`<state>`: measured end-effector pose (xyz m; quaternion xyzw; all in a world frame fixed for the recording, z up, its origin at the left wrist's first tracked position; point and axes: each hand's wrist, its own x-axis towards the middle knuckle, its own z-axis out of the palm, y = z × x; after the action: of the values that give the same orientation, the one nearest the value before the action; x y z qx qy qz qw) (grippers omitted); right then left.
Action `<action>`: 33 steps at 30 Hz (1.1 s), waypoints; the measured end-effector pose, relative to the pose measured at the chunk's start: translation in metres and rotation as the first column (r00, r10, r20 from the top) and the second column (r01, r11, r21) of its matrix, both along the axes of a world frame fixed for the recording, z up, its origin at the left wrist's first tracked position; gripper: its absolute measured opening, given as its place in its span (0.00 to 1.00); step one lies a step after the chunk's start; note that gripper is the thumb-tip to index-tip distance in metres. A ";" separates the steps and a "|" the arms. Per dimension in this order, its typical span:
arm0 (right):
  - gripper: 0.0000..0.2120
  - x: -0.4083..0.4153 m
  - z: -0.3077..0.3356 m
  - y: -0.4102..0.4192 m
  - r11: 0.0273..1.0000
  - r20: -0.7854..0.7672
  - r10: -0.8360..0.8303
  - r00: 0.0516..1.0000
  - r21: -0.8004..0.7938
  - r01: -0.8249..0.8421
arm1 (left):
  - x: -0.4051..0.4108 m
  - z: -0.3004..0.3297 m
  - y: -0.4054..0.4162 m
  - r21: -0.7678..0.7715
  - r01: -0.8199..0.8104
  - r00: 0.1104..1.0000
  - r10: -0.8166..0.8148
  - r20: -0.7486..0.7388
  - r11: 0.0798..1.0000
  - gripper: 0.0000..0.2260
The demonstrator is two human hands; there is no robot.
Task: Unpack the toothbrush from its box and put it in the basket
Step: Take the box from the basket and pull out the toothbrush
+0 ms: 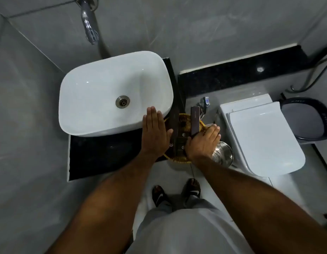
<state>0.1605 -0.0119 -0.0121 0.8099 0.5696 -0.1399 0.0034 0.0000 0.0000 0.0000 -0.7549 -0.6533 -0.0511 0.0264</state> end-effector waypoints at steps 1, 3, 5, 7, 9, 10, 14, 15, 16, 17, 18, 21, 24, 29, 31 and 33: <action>0.25 0.001 0.001 0.002 0.999 0.000 -0.037 0.999 -0.015 0.037 | 0.000 0.003 0.002 -0.003 -0.012 1.000 0.012 -0.010 1.000 0.34; 0.26 0.003 0.008 0.009 0.996 -0.010 -0.089 0.996 0.027 0.089 | -0.004 0.015 0.012 0.023 0.072 0.997 -0.071 -0.007 0.997 0.35; 0.25 0.004 0.018 0.019 0.987 0.000 -0.093 0.996 0.130 0.092 | -0.010 0.033 0.033 0.071 0.201 0.979 -0.199 -0.040 0.977 0.35; 0.22 0.003 0.032 0.031 0.967 0.010 -0.065 0.998 0.245 0.061 | -0.016 0.063 0.062 0.098 0.265 0.963 -0.258 -0.075 0.959 0.35; 0.21 -0.006 0.054 0.048 0.940 -0.020 -0.043 0.999 0.338 0.047 | -0.022 0.100 0.096 0.156 0.298 0.953 -0.283 -0.109 0.942 0.34; 0.21 -0.012 0.069 0.059 0.924 -0.036 -0.034 0.999 0.380 0.045 | -0.025 0.123 0.114 0.174 0.308 0.950 -0.292 -0.110 0.935 0.32; 0.19 -0.046 0.132 0.100 0.839 -0.085 0.071 0.994 0.545 -0.013 | -0.037 0.226 0.170 0.219 0.313 0.949 -0.298 -0.102 0.924 0.24; 0.19 -0.055 0.150 0.110 0.813 -0.088 0.107 0.990 0.581 -0.036 | -0.041 0.256 0.179 0.237 0.325 0.946 -0.312 -0.091 0.916 0.21; 0.19 -0.063 0.165 0.117 0.785 -0.087 0.135 0.987 0.617 -0.053 | -0.044 0.281 0.186 0.257 0.336 0.942 -0.325 -0.086 0.906 0.18; 0.18 -0.071 0.182 0.125 0.752 -0.077 0.165 0.983 0.656 -0.074 | -0.048 0.309 0.190 0.270 0.333 0.943 -0.319 -0.096 0.903 0.14; 0.18 -0.077 0.199 0.132 0.723 -0.066 0.188 0.980 0.684 -0.093 | -0.053 0.334 0.193 0.275 0.317 0.948 -0.298 -0.111 0.908 0.13; 0.19 -0.096 0.248 0.154 0.662 -0.083 0.234 0.969 0.743 -0.097 | -0.070 0.398 0.196 0.265 0.296 0.952 -0.262 -0.157 0.918 0.14; 0.19 -0.111 0.294 0.169 0.595 -0.144 0.302 0.942 0.801 -0.068 | -0.087 0.451 0.194 0.288 0.278 0.959 -0.244 -0.147 0.916 0.14; 0.20 -0.124 0.341 0.184 0.526 -0.152 0.396 0.906 0.846 -0.088 | -0.103 0.515 0.186 0.327 0.256 0.966 -0.233 -0.107 0.910 0.14; 0.19 -0.128 0.352 0.187 0.495 -0.138 0.421 0.896 0.863 -0.100 | -0.107 0.535 0.183 0.312 0.253 0.967 -0.237 -0.089 0.916 0.13; 0.19 -0.131 0.359 0.188 0.475 -0.131 0.442 0.887 0.873 -0.108 | -0.110 0.550 0.180 0.276 0.227 0.974 -0.224 -0.041 0.934 0.13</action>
<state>0.0295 0.1756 0.3469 0.5660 0.6802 0.0199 -0.4654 -0.1104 0.1800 0.5501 -0.8137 -0.5486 -0.1421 0.1291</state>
